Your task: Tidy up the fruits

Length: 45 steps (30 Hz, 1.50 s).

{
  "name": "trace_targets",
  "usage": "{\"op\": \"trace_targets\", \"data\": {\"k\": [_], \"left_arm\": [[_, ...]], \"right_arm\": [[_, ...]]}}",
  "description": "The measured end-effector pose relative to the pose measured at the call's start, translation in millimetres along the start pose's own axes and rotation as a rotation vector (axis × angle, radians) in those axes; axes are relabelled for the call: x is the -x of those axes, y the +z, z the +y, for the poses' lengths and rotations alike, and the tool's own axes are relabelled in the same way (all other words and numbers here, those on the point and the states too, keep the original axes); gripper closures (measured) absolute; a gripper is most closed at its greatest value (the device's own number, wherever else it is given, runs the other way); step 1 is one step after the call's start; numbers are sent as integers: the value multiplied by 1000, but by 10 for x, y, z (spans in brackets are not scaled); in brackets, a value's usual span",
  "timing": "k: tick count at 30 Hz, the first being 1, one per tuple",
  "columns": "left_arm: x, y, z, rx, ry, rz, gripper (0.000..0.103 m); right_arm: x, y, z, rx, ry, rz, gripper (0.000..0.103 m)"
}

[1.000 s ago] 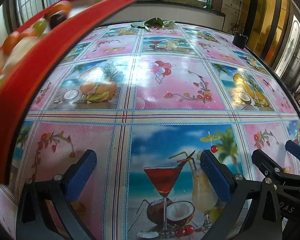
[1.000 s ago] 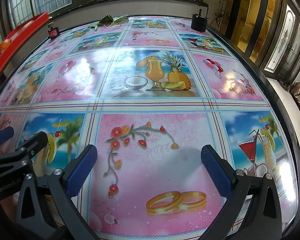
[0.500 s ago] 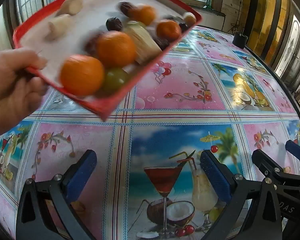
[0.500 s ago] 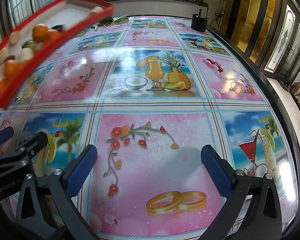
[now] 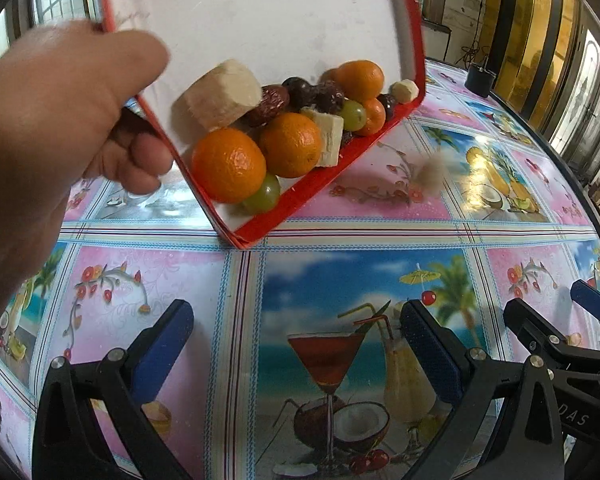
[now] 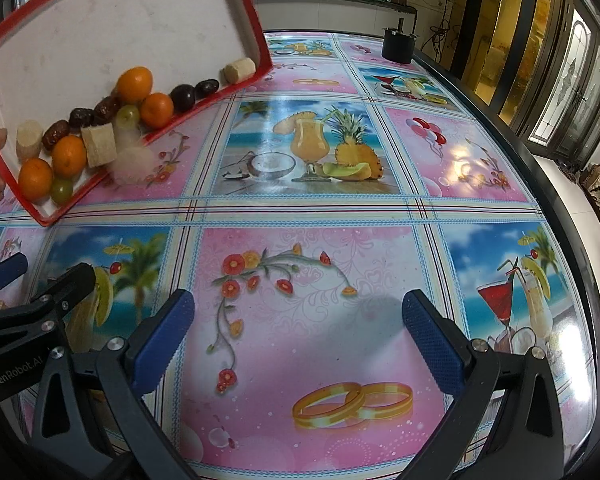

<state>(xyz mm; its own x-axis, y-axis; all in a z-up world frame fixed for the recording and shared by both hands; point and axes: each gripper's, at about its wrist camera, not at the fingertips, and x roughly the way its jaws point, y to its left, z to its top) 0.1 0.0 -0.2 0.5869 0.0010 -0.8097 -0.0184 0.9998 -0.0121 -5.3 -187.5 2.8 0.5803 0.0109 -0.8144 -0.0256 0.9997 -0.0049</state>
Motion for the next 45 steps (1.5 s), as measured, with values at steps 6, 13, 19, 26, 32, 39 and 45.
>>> {"op": "trace_targets", "data": {"k": [6,13,19,26,32,39,45], "left_arm": [[13,21,24,0,0,0,0],[34,4,16,0,0,0,0],[8,2,-7,0,1,0,0],[3,2,-5,0,0,0,0],[1,2,-3,0,0,0,0],[2,2,-3,0,0,0,0],[0,1,-1,0,0,0,0]], "right_arm": [[-2,11,8,0,0,0,0],[24,-6,47,0,-1,0,0],[0,-1,-3,-1,1,0,0],[-3,-1,0,-1,0,0,0],[1,-4,4,-1,0,0,0],[3,-3,6,-1,0,0,0],[3,-2,6,-1,0,0,0]]}}
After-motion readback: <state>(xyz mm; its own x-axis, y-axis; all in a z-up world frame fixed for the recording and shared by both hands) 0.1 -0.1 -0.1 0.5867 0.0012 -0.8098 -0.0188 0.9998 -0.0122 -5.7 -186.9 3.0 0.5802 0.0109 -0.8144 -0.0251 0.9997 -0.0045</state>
